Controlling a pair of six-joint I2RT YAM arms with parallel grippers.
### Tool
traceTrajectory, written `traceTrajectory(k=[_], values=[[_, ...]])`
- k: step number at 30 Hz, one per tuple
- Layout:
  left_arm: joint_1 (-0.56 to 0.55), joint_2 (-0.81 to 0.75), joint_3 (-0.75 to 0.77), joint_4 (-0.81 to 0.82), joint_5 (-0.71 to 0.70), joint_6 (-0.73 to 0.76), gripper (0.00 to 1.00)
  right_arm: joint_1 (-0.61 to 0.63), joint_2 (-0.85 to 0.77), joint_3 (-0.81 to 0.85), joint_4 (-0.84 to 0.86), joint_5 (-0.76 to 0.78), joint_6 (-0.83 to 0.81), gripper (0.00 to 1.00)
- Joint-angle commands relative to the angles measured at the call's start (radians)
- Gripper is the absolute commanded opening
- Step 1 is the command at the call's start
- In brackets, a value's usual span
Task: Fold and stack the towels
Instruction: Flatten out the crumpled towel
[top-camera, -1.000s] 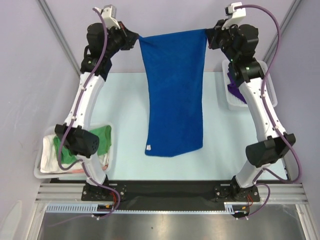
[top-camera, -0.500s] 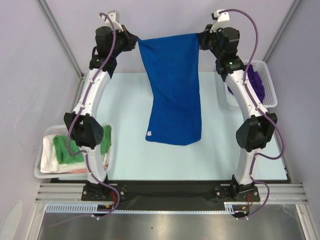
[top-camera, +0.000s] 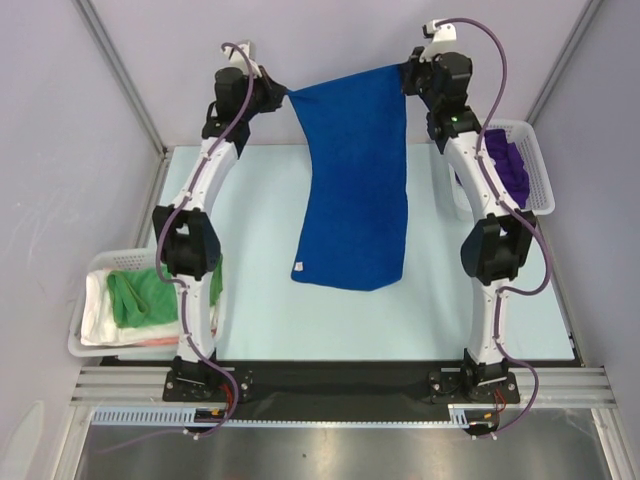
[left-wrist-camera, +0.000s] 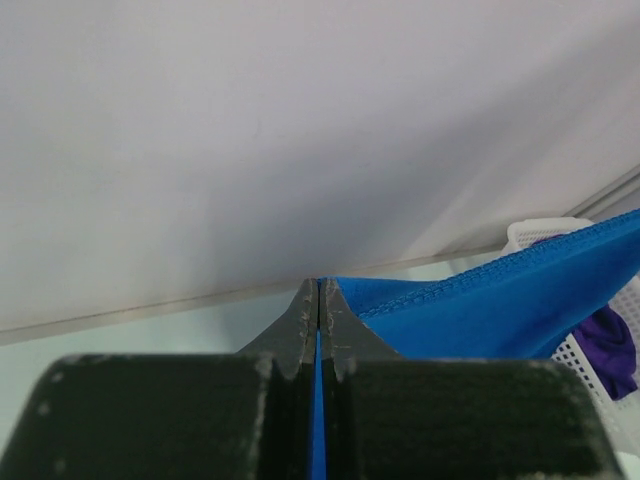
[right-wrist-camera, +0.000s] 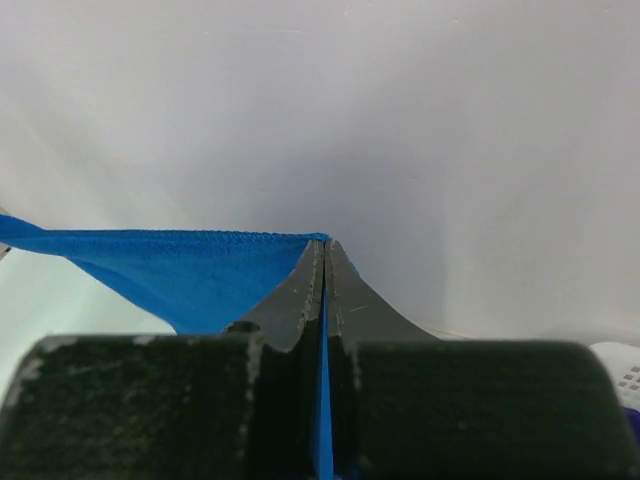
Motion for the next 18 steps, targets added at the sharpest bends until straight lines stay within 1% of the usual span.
traceTrajectory(k=[1, 4, 5, 8, 15, 18], values=[[0.017, 0.016, 0.089, 0.105, -0.028, 0.005, 0.0, -0.036, 0.033, 0.08, 0.058, 0.072, 0.002, 0.0], [0.015, 0.053, 0.127, 0.127, -0.031, 0.007, 0.0, -0.047, 0.085, 0.142, 0.052, 0.081, -0.001, 0.0], [0.013, 0.07, 0.136, 0.134, -0.038, 0.007, 0.0, -0.051, 0.102, 0.186, 0.043, 0.082, -0.001, 0.0], [0.01, 0.081, 0.137, 0.17, -0.04, 0.008, 0.0, -0.059, 0.151, 0.234, 0.041, 0.086, 0.002, 0.0], [-0.003, 0.095, 0.127, 0.243, -0.069, 0.01, 0.0, -0.08, 0.201, 0.252, 0.086, 0.089, 0.004, 0.0], [-0.008, 0.098, 0.132, 0.259, -0.08, 0.013, 0.0, -0.093, 0.23, 0.303, 0.083, 0.09, 0.004, 0.0]])
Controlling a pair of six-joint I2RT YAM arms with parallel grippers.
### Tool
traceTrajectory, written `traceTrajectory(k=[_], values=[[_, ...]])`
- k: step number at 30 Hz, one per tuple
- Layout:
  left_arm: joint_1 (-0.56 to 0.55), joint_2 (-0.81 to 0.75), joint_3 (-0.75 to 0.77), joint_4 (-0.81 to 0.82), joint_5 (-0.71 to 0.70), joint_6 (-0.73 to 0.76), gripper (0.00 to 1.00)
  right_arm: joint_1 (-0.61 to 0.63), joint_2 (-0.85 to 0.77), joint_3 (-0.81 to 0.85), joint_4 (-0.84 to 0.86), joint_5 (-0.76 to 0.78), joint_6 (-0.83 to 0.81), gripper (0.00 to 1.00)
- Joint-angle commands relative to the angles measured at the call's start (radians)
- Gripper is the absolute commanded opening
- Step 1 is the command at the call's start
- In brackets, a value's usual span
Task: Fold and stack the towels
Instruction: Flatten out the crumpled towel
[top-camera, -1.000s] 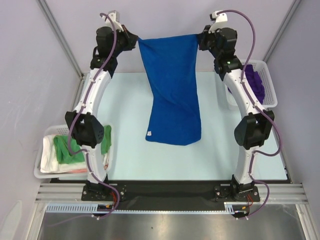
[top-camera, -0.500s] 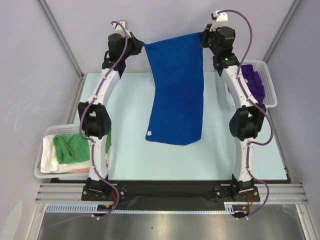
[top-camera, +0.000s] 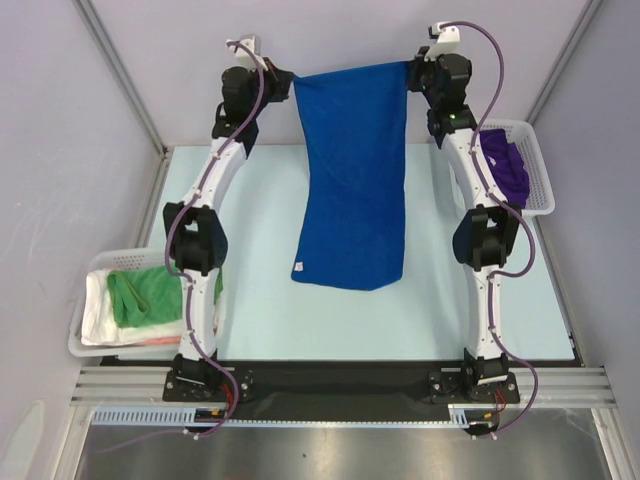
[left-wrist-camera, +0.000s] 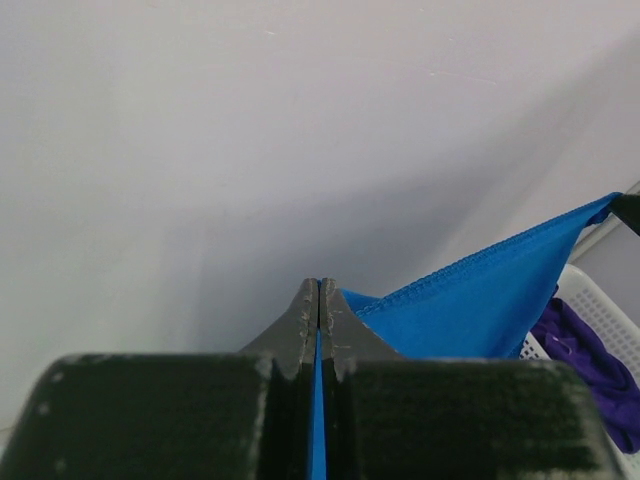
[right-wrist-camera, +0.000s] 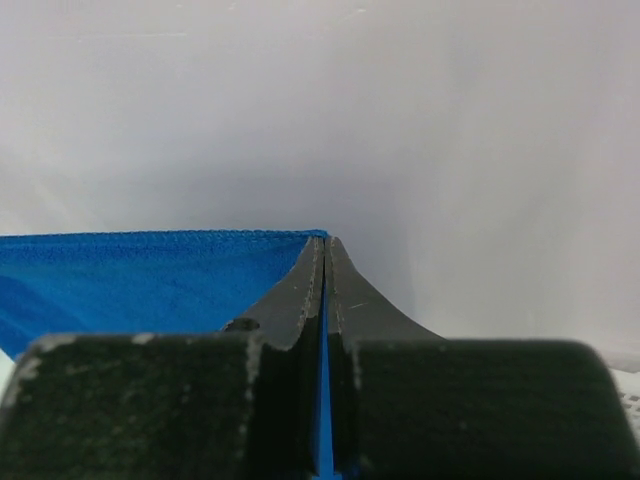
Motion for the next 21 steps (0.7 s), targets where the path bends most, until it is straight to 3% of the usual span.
traceTrajectory(k=[1, 8, 21], values=[[0.014, 0.007, 0.056, 0.079, -0.072, 0.013, 0.0, -0.053, 0.026, 0.11, 0.065, 0.069, -0.004, 0.0], [0.013, -0.006, 0.045, 0.105, -0.118, 0.019, 0.0, -0.06, 0.039, 0.121, 0.11, 0.07, 0.005, 0.0], [0.001, 0.088, 0.11, 0.293, -0.199, 0.021, 0.0, -0.065, 0.104, 0.15, 0.209, 0.09, 0.019, 0.0]])
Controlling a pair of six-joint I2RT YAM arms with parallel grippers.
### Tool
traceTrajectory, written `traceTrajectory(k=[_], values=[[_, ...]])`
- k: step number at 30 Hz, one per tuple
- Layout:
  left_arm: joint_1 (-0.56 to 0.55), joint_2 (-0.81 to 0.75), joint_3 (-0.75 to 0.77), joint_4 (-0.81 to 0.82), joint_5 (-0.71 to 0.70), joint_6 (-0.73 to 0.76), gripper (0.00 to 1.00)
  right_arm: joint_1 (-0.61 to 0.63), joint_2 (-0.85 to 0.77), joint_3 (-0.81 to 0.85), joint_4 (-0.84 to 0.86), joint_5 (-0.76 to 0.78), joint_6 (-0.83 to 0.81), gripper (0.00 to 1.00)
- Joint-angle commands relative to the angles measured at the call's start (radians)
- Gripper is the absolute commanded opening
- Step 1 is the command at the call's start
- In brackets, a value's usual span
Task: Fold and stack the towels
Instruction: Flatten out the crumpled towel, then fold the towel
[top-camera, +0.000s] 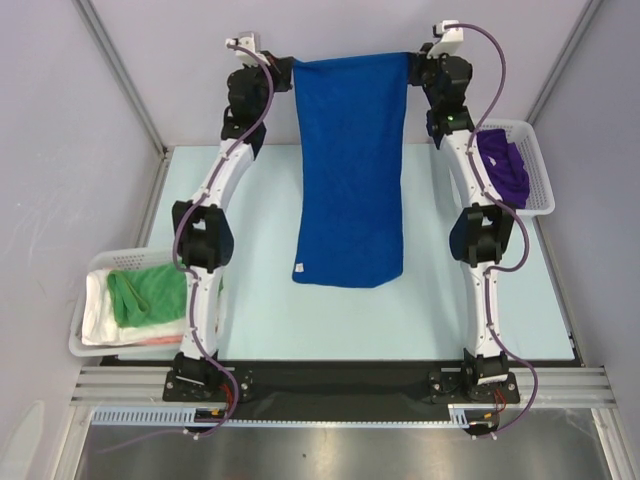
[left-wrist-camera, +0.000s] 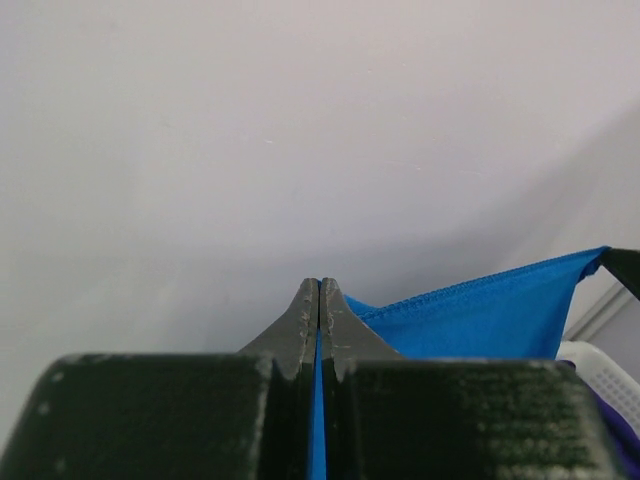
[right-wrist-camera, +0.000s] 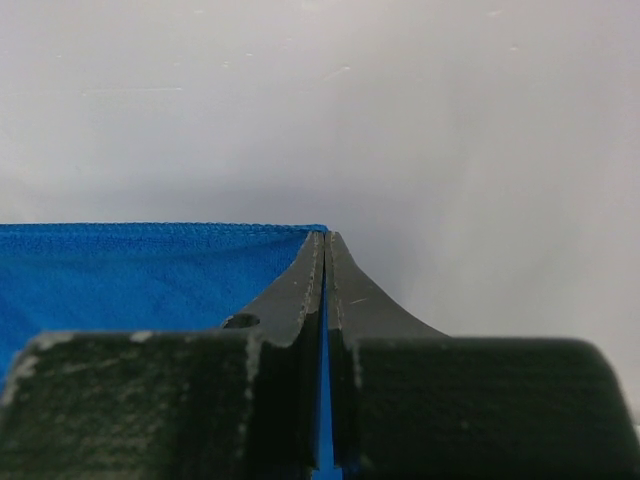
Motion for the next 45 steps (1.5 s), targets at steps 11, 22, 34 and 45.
traceTrajectory(k=[11, 22, 34, 45], values=[[0.025, 0.087, 0.094, 0.199, -0.176, 0.033, 0.0, -0.047, 0.071, 0.086, 0.15, 0.091, 0.029, 0.0], [0.025, -0.037, -0.154, 0.098, -0.038, -0.082, 0.0, -0.051, -0.159, -0.321, 0.072, 0.102, 0.103, 0.0], [0.012, -0.313, -0.576, 0.005, 0.037, -0.157, 0.0, -0.074, -0.478, -0.765, -0.078, 0.011, 0.235, 0.0], [-0.033, -0.519, -0.883, -0.177, 0.068, -0.191, 0.0, -0.08, -0.687, -1.137, -0.235, -0.159, 0.336, 0.0]])
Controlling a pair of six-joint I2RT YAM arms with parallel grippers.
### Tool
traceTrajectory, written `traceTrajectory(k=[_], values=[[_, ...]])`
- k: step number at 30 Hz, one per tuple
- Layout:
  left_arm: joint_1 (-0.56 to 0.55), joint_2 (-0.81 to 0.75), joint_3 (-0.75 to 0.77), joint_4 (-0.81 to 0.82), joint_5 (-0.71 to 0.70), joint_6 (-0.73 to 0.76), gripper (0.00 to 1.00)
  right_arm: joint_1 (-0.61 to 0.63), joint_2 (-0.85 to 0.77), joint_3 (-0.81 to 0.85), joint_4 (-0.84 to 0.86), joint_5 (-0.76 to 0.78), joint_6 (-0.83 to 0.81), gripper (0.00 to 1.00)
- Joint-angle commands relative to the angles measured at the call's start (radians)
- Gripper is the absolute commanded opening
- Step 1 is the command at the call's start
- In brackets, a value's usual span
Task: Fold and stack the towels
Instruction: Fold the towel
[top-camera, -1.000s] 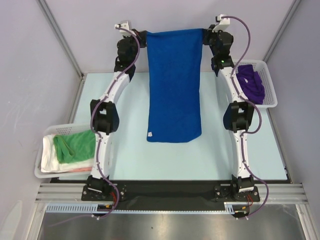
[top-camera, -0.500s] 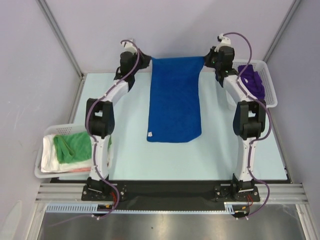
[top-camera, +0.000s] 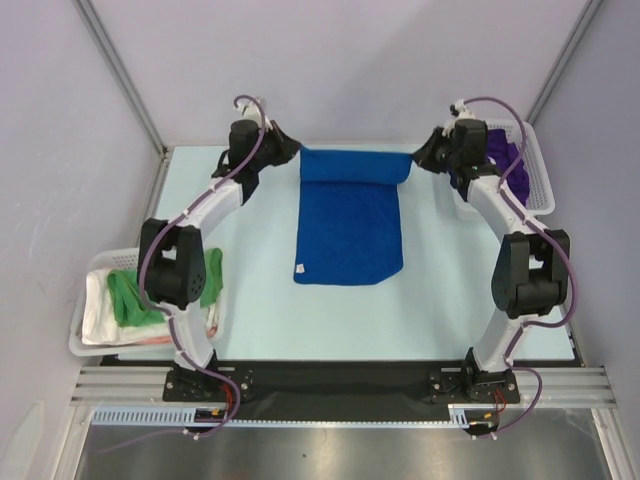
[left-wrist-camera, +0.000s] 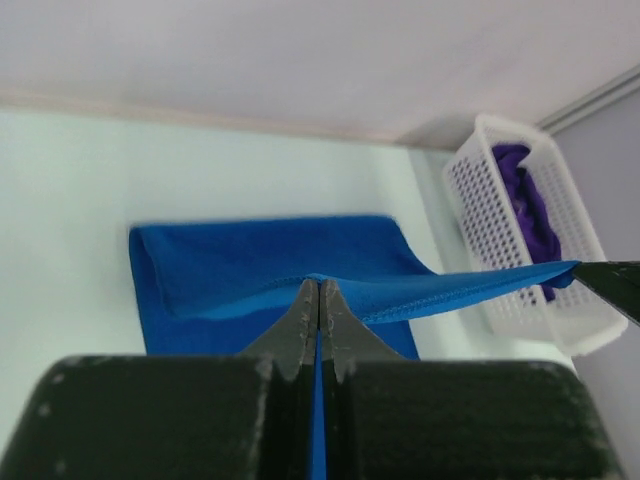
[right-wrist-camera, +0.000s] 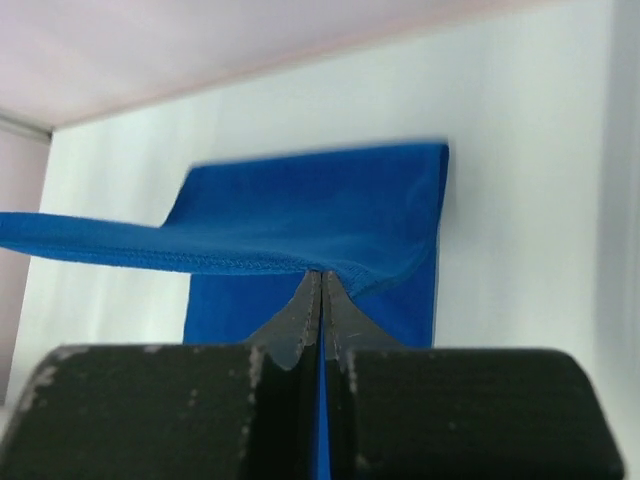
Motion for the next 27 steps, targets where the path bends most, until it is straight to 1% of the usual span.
traceTrajectory(k=[1, 4, 8, 14, 19, 27], values=[[-0.005, -0.08, -0.102, -0.086, -0.026, -0.014, 0.0, -0.03, -0.064, -0.105, -0.066, -0.025, 0.042, 0.0], [-0.019, -0.123, -0.177, -0.108, -0.034, -0.024, 0.0, -0.026, -0.11, -0.195, -0.074, -0.047, 0.048, 0.0], [-0.022, -0.164, -0.235, -0.146, -0.035, -0.03, 0.0, -0.009, -0.16, -0.281, -0.086, -0.053, 0.052, 0.0], [-0.039, -0.214, -0.292, -0.241, -0.032, -0.012, 0.0, 0.049, -0.176, -0.331, -0.131, -0.047, 0.037, 0.0], [-0.042, -0.227, -0.305, -0.33, -0.044, -0.02, 0.0, 0.083, -0.194, -0.351, -0.158, -0.002, 0.04, 0.0], [-0.089, -0.299, -0.389, -0.354, -0.075, -0.029, 0.0, 0.092, -0.24, -0.392, -0.204, 0.031, 0.025, 0.0]])
